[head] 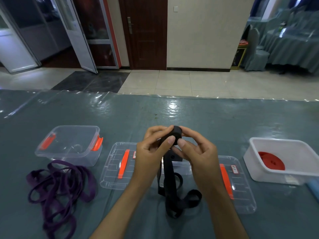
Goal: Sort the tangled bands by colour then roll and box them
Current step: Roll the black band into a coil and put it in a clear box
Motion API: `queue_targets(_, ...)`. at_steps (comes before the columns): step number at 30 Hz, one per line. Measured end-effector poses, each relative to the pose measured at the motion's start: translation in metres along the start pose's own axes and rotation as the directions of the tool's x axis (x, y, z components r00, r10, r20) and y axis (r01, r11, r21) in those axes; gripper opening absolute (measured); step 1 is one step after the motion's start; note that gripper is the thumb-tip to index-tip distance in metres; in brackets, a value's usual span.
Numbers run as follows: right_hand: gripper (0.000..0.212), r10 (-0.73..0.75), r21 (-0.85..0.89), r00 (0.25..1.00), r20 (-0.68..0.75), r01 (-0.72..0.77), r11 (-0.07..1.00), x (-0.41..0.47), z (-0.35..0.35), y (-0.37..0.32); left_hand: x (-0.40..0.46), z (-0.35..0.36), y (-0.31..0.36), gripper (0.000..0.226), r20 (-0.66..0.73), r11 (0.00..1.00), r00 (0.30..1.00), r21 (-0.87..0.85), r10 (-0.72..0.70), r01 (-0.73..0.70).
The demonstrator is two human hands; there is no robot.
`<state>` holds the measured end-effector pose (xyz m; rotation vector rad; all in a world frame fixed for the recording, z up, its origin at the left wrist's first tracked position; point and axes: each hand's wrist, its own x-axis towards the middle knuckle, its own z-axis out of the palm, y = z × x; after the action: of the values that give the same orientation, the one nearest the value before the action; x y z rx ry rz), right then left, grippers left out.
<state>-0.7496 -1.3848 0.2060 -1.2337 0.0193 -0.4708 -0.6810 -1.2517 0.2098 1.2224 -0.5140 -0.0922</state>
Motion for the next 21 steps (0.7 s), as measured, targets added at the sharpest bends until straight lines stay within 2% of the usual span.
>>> queue_targets(3,0.031,0.020,0.021,1.000,-0.008,-0.019,1.000,0.002,0.000,0.001,0.000,-0.003,0.001,0.033,0.074,0.993,0.997,0.117,0.006,-0.015)
queue_targets(5,0.038,0.002,0.051,0.998,-0.061,0.001,0.999,0.004,0.003,-0.001,0.003,-0.003,0.004,0.033,0.087,0.989,0.996,0.143,0.031,-0.043)
queue_targets(8,0.049,-0.065,0.059,0.990,-0.126,0.073,0.996,0.009,0.005,-0.006,0.007,0.002,0.007,0.035,-0.004,1.000,1.000,0.012,0.015,-0.015)
queue_targets(11,0.030,-0.123,0.029,0.987,-0.104,0.127,0.991,0.012,0.011,-0.005,0.007,0.009,0.005,0.023,-0.081,0.993,0.997,-0.113,0.018,-0.027)
queue_targets(13,0.023,-0.116,0.023,0.987,-0.107,0.119,0.993,0.013,0.014,-0.001,0.007,0.009,0.003,0.014,-0.085,0.992,0.996,-0.119,0.026,-0.036)
queue_targets(17,0.021,-0.134,-0.177,0.985,-0.110,0.113,0.978,0.028,0.009,-0.003,0.020,0.001,0.005,0.011,-0.091,0.998,0.994,-0.031,0.052,-0.055)
queue_targets(21,0.024,-0.159,-0.106,0.986,-0.048,0.153,0.983,0.044,0.006,-0.014,0.028,0.003,0.007,0.011,-0.098,0.994,0.990,-0.019,0.102,-0.104)
